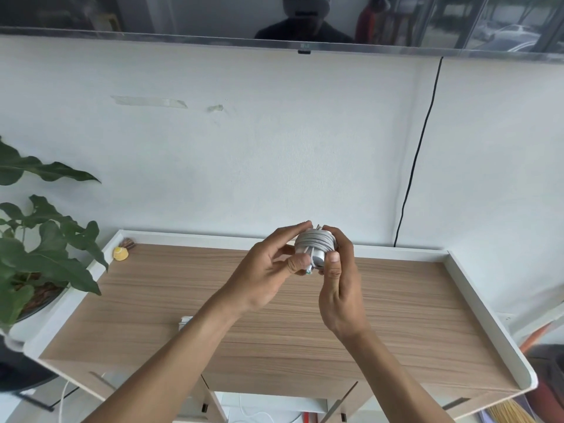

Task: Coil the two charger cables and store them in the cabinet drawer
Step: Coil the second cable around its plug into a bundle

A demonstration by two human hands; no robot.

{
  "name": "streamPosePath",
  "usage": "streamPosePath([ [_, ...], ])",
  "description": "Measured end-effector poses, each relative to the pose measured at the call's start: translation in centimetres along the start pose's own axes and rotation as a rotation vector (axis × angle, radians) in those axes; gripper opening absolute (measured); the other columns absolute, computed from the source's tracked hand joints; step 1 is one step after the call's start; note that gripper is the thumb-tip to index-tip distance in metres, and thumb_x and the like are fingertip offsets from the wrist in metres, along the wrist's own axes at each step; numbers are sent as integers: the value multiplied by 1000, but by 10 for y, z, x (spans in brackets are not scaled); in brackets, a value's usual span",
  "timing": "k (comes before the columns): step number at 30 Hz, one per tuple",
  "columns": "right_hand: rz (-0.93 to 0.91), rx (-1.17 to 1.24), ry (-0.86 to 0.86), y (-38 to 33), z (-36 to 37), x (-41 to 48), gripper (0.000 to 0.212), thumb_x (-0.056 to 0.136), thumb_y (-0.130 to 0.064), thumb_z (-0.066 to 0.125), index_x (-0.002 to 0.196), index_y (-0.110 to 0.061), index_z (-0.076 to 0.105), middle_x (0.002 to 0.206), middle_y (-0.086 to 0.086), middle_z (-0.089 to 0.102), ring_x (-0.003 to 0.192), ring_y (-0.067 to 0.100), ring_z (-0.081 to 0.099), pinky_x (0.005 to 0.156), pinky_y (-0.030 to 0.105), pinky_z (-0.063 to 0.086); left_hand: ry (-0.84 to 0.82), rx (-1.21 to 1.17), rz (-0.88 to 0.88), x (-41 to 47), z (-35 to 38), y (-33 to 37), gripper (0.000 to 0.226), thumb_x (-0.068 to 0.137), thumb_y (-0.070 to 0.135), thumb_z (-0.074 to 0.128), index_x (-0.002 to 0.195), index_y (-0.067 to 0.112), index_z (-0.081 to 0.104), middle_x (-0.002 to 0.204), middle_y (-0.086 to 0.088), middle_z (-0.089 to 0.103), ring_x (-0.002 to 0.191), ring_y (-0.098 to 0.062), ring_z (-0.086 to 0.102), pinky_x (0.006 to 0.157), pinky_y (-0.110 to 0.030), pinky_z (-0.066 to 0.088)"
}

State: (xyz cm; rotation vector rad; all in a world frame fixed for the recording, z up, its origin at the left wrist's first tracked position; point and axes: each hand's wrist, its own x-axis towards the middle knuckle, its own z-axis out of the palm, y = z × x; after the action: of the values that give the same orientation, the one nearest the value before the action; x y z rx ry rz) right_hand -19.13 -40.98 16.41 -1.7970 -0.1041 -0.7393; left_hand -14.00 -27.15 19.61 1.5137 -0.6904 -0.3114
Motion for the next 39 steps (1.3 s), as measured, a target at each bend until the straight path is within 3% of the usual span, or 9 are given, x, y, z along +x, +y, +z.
streamPosePath([
  [5, -43, -64, -63, 0, -9, 1, 48, 101, -50, 23, 134, -22, 43, 122, -6, 58, 113, 16, 58, 92, 38, 49, -98, 85, 31, 9, -9, 5, 53, 85, 22, 68, 135, 23, 54, 130, 1, 61, 112, -18, 64, 98, -30, 50],
  [11, 0, -79, -109, 1, -16, 1, 49, 100, -50, 25, 133, -20, 46, 117, -6, 61, 110, 17, 60, 89, 40, 51, -60, -76, 39, 10, -2, -5, 43, 86, 7, 65, 128, 13, 60, 126, -12, 62, 93, -22, 68, 80, -28, 54],
  [15, 33, -153, -81, 1, -28, 9, 51, 97, -59, 21, 126, -28, 49, 69, -19, 52, 64, 5, 50, 64, 22, 42, 45, -153, 43, 6, 0, -13, 37, 87, 10, 63, 123, 16, 60, 118, 6, 71, 101, -12, 68, 83, -24, 53],
  [18, 27, -219, -93, -1, -37, 13, 47, 97, -58, 20, 118, -31, 53, 57, -14, 43, 53, 9, 40, 55, 27, 39, 69, -155, 52, 3, 1, -15, 35, 89, 13, 64, 123, 18, 61, 117, 10, 70, 101, -7, 66, 81, -20, 52],
  [21, 46, -209, -67, -6, -44, 16, 38, 98, -52, 23, 106, -35, 55, 56, -2, 40, 55, 23, 41, 56, 40, 39, 69, -90, 69, 2, 1, -17, 36, 89, 16, 64, 124, 19, 61, 119, 6, 70, 101, -10, 67, 84, -21, 50],
  [29, 95, -57, -51, -13, -50, 14, 35, 99, -47, 27, 94, -33, 59, 57, -7, 37, 56, 10, 35, 58, 32, 34, 57, -13, 107, 2, 5, -20, 35, 92, 19, 62, 126, 25, 62, 123, 0, 68, 107, -15, 65, 92, -25, 48],
  [34, 205, 170, -129, -23, -59, 14, 35, 91, -31, 33, 115, -26, 58, 67, -7, 33, 63, 14, 30, 64, 31, 30, 11, 81, 135, 2, 3, -22, 38, 91, 8, 62, 127, 18, 59, 120, -8, 65, 109, -15, 66, 94, -22, 48],
  [36, 215, 144, -177, -26, -59, 14, 40, 89, -19, 30, 119, -24, 56, 70, -8, 35, 65, 13, 32, 65, 27, 32, -15, 142, 155, 4, -1, -21, 39, 91, 4, 61, 129, 14, 59, 116, -8, 62, 111, -16, 64, 95, -23, 48],
  [39, 133, 38, -204, -27, -61, 10, 36, 98, -19, 30, 126, -20, 52, 70, -8, 41, 65, 13, 38, 66, 23, 37, -46, 201, 180, 5, -3, -18, 39, 92, 5, 61, 130, 10, 59, 115, -4, 60, 115, -18, 62, 98, -26, 48],
])
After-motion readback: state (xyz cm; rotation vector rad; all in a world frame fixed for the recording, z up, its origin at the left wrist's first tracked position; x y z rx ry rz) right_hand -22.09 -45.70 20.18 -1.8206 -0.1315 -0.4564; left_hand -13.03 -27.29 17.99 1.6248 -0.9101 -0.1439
